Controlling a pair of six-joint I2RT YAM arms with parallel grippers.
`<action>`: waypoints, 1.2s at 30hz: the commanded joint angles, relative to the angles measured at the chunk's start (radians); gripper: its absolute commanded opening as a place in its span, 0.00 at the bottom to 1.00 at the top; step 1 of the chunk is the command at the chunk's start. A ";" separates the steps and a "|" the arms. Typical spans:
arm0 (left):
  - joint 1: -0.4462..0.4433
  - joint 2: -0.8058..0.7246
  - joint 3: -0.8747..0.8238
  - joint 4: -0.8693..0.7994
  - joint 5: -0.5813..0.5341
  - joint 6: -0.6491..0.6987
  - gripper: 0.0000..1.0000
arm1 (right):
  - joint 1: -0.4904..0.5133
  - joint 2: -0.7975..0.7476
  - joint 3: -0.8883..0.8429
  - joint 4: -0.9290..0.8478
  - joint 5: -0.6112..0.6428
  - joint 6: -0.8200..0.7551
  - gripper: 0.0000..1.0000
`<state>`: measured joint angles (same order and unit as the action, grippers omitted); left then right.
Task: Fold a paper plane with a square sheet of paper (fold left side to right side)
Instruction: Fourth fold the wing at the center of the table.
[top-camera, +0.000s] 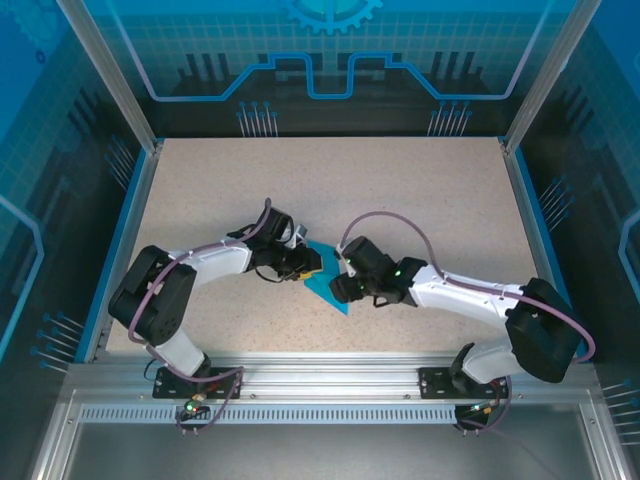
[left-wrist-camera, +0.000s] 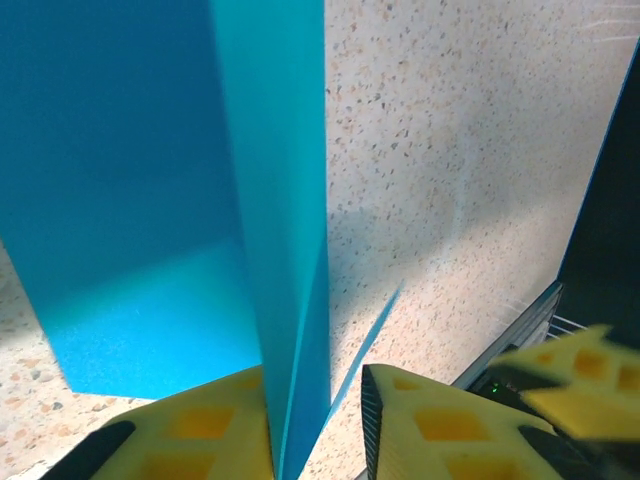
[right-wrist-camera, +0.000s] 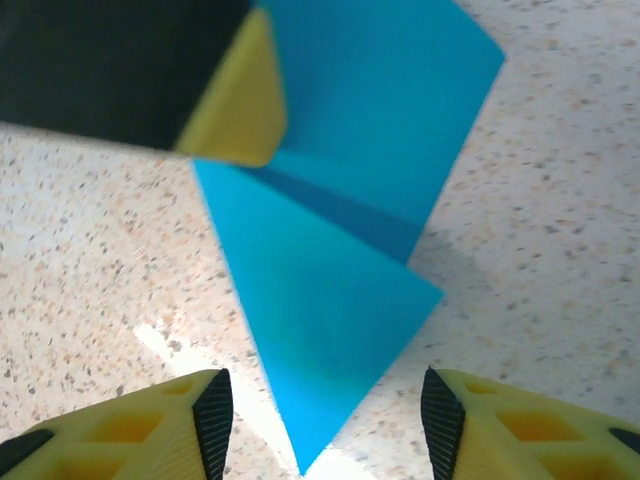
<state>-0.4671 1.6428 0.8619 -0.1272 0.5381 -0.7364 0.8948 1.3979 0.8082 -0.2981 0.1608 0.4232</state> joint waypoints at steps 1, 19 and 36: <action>-0.006 -0.022 0.036 -0.034 -0.006 -0.018 0.24 | 0.075 0.041 -0.016 0.006 0.140 0.045 0.57; -0.010 -0.012 0.071 -0.063 -0.011 -0.012 0.16 | 0.133 0.241 0.065 0.016 0.181 0.052 0.51; 0.009 -0.068 0.071 -0.122 -0.050 0.020 0.38 | 0.128 0.274 0.082 0.006 0.153 0.065 0.14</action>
<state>-0.4664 1.6257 0.9123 -0.2123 0.4831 -0.7319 1.0153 1.6524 0.8791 -0.2943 0.3294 0.4782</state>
